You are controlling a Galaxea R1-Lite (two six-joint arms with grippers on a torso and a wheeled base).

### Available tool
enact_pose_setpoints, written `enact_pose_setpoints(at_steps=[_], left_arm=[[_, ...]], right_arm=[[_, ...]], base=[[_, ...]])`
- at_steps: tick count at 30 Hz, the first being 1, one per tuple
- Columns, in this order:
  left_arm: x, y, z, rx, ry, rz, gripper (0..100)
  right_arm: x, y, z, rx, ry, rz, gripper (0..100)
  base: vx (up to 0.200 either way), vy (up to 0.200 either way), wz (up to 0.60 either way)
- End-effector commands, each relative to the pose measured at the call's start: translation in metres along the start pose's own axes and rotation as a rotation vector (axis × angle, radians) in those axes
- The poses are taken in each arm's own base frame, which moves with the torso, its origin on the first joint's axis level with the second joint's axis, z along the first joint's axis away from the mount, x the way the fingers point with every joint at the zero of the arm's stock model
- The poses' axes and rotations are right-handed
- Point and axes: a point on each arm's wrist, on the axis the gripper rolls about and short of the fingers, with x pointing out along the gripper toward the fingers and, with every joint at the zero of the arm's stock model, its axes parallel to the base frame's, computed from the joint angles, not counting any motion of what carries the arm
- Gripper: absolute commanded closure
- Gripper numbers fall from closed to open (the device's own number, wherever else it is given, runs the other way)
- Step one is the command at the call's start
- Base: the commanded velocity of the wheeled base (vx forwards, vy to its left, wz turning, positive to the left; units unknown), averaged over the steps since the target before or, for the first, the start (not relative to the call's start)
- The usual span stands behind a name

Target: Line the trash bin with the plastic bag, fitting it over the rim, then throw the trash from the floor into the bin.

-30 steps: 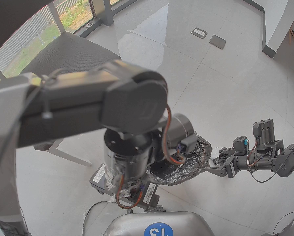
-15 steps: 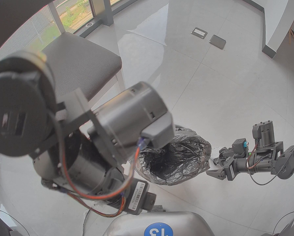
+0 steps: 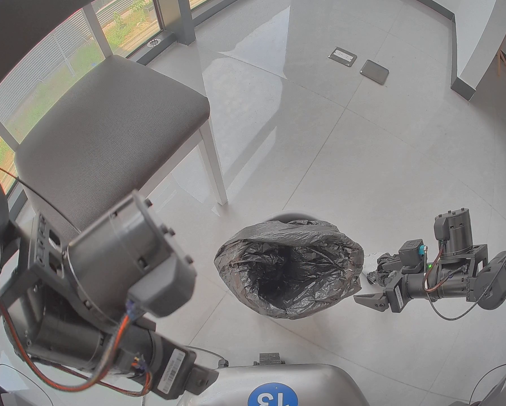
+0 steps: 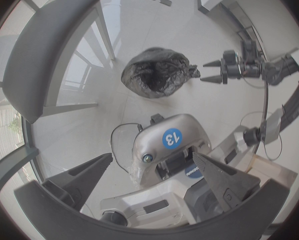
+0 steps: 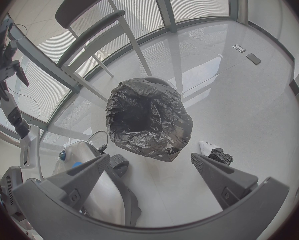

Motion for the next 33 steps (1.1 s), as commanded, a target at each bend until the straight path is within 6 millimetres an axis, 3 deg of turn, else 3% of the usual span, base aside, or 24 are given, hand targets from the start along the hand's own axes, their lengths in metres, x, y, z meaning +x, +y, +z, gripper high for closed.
enact_pose_setpoints(at_steps=[1, 8, 20, 27, 33], left_arm=[[0.002, 0.008, -0.019, 0.057, 0.059, -0.024, 0], [0.015, 0.012, -0.029, 0.106, 0.075, -0.059, 0], [0.031, 0.024, -0.025, 0.147, -0.013, -0.040, 0], [0.051, 0.024, -0.021, 0.125, -0.197, -0.056, 0], [0.060, 0.040, -0.016, 0.136, -0.381, -0.049, 0]], right_arm=[[-0.001, 0.001, -0.001, -0.014, 0.003, 0.004, 0], [-0.001, 0.004, 0.000, -0.025, 0.002, 0.013, 0], [0.006, 0.002, 0.002, -0.046, 0.003, 0.012, 0], [0.017, -0.004, 0.015, -0.071, -0.026, -0.004, 0], [0.029, -0.011, 0.032, -0.172, -0.071, -0.016, 0]], base=[[0.000, 0.000, 0.00], [0.000, 0.000, 0.00], [0.000, 0.000, 0.00], [0.000, 0.000, 0.00], [0.000, 0.000, 0.00]])
